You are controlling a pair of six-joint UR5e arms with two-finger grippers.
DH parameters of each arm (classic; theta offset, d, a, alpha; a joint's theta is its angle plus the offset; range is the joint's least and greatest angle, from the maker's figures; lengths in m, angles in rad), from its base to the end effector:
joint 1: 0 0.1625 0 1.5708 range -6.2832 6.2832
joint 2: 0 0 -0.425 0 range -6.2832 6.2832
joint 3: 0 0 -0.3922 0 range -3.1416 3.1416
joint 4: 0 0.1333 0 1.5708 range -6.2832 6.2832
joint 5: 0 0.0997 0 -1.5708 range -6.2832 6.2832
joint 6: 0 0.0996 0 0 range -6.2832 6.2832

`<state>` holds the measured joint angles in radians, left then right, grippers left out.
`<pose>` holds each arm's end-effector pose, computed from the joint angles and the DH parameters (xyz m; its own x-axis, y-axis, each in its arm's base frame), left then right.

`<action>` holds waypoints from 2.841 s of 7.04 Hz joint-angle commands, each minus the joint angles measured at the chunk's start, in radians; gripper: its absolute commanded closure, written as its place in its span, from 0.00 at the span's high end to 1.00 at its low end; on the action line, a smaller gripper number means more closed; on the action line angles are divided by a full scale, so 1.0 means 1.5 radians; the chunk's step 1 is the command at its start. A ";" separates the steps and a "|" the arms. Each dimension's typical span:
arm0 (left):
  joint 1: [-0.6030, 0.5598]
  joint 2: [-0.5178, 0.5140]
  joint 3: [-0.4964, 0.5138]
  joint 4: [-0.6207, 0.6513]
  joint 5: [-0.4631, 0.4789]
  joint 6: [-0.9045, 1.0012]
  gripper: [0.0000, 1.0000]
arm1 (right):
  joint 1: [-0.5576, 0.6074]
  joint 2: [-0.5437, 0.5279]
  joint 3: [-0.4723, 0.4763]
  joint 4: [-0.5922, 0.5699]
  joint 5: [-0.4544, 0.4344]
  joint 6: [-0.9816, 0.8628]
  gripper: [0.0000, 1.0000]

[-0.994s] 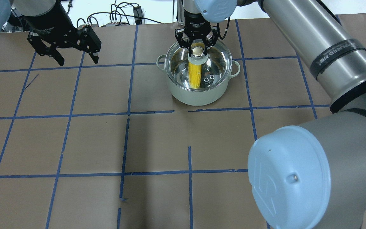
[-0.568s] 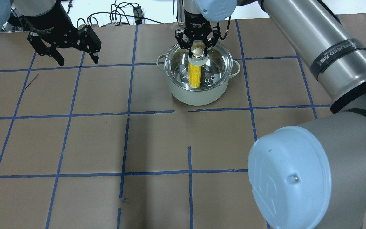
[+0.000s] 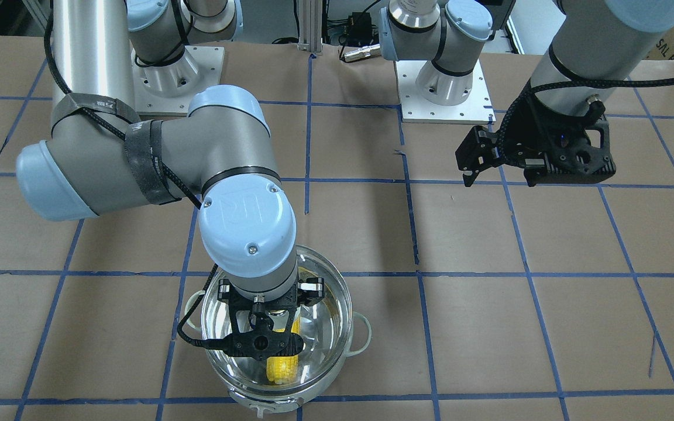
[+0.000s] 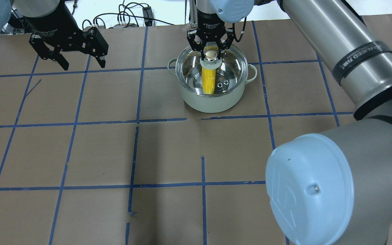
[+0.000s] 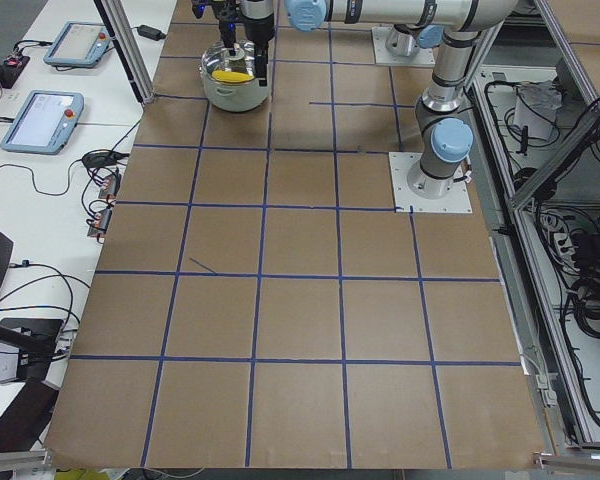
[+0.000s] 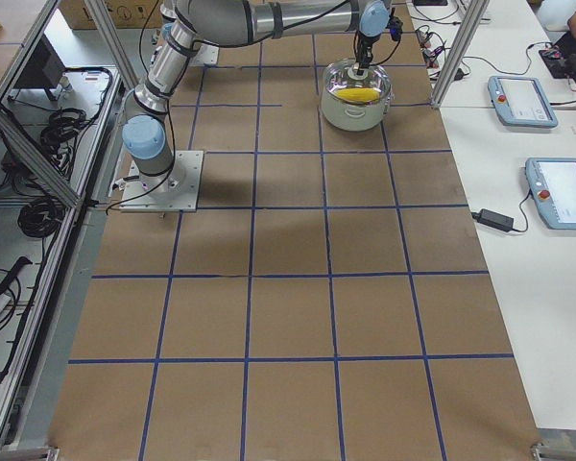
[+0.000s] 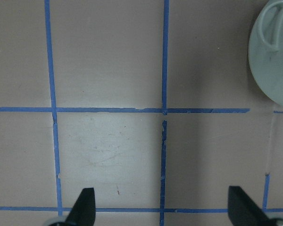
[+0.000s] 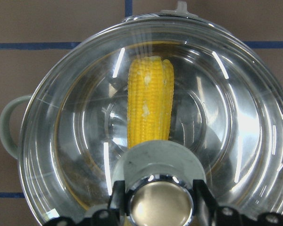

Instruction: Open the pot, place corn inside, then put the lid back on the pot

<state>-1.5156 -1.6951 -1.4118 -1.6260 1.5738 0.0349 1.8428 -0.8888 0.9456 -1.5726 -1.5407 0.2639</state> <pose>-0.1029 -0.5488 0.4962 -0.9998 -0.0202 -0.0023 -0.0203 0.9996 0.0206 0.3337 -0.6892 0.3653 -0.9999 -0.0068 -0.0147 -0.0077 0.9981 0.0609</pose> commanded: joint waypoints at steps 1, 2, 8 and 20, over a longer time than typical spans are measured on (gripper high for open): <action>0.000 0.000 0.001 0.000 0.000 0.000 1.00 | 0.000 0.001 0.000 -0.002 0.000 0.000 0.26; 0.000 0.000 0.001 0.000 0.000 0.000 1.00 | -0.002 0.002 0.000 -0.002 0.001 0.000 0.26; -0.001 0.000 0.001 0.000 0.000 0.000 1.00 | -0.010 0.003 -0.013 -0.061 0.000 -0.004 1.00; -0.002 0.001 -0.002 0.000 0.000 -0.001 1.00 | -0.152 -0.286 0.226 -0.064 0.003 -0.184 1.00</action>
<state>-1.5175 -1.6945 -1.4110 -1.6260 1.5739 0.0350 1.6387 -1.2315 1.2047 -1.6702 -1.5373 0.0261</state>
